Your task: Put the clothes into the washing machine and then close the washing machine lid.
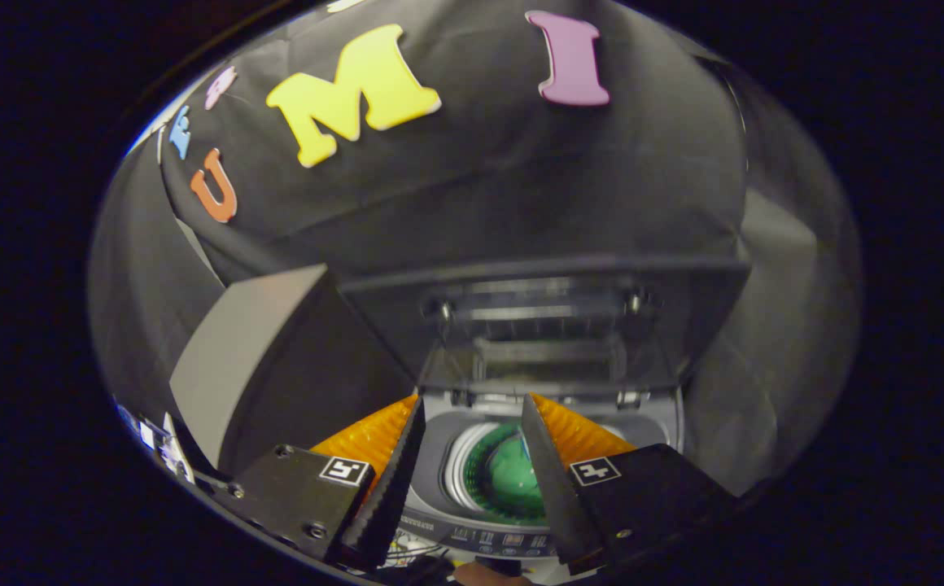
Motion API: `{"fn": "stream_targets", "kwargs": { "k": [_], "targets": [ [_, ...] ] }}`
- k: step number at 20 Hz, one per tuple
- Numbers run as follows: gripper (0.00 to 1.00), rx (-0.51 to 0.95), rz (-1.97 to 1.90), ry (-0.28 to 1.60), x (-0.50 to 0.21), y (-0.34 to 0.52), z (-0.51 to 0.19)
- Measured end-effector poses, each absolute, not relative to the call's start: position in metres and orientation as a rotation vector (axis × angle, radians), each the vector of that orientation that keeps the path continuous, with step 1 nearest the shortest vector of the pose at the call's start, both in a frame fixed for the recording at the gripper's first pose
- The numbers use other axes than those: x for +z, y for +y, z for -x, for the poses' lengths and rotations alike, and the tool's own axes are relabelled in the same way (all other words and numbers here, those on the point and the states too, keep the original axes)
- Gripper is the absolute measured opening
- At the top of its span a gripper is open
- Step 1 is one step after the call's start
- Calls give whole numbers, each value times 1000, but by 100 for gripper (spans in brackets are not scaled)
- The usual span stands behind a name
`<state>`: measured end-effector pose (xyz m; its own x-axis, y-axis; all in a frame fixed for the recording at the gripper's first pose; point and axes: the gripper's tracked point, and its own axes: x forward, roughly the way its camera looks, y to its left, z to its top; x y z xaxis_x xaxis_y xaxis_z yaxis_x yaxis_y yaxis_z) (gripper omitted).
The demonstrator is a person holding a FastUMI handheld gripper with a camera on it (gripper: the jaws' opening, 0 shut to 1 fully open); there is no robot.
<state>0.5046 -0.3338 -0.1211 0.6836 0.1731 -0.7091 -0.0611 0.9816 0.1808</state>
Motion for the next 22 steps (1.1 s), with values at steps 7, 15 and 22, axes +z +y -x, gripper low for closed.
{"fn": "stream_targets", "kwargs": {
  "k": [7,15,22],
  "targets": [
    [81,182,-59,546,-12,-328,-569],
    [99,141,-33,470,-3,-317,-629],
    [99,19,-20,543,-71,-332,-649]
  ]
}}
